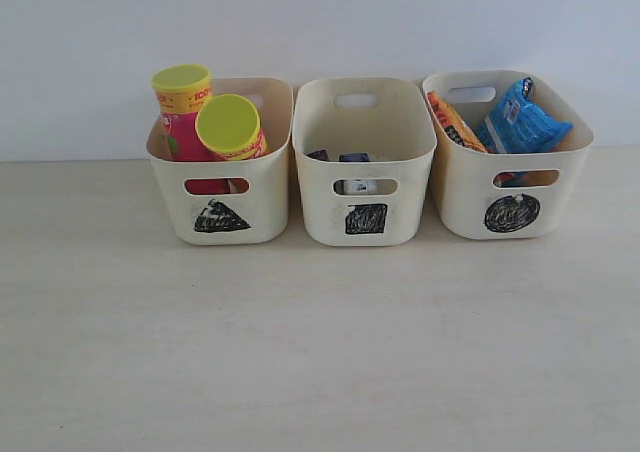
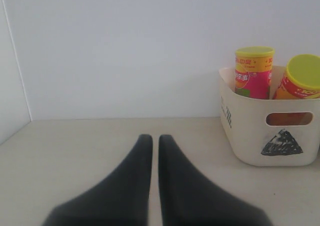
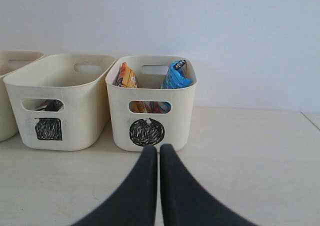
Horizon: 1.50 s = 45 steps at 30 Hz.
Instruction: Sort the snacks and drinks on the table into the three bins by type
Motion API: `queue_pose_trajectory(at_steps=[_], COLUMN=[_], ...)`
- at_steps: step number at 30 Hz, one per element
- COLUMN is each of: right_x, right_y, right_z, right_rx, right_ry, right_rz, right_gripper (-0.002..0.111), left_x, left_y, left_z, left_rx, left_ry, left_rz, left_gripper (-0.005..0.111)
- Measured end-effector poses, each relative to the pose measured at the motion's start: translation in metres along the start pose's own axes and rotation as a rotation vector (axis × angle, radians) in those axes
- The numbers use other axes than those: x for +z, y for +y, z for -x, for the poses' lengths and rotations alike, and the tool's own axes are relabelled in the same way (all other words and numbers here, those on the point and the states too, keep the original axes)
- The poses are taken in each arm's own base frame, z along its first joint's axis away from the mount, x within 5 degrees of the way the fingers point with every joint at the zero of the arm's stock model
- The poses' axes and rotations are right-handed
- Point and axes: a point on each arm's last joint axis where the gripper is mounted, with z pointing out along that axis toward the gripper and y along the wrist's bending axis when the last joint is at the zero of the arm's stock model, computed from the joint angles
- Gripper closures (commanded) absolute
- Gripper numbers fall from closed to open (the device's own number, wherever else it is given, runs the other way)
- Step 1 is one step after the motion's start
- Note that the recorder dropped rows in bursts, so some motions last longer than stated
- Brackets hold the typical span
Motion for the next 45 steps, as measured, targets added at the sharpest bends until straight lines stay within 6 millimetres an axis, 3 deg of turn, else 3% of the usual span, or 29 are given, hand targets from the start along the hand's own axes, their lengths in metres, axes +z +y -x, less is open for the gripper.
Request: queue_pose_trajectory(at_steps=[13,45], right_x=[-0.002,-0.002], right_y=[0.001,0.001], right_z=[-0.02,-0.021], right_rx=[0.018,0.033], right_ry=[0.217,0.226], right_rz=[-0.009,-0.005], right_gripper=[0.108,0.108], left_x=[0.0,0.0], left_y=[0.0,0.0], left_z=[0.0,0.0], left_rx=[0.0,0.0], left_ry=[0.0,0.0], left_rz=[0.0,0.0], left_gripper=[0.103,0.103])
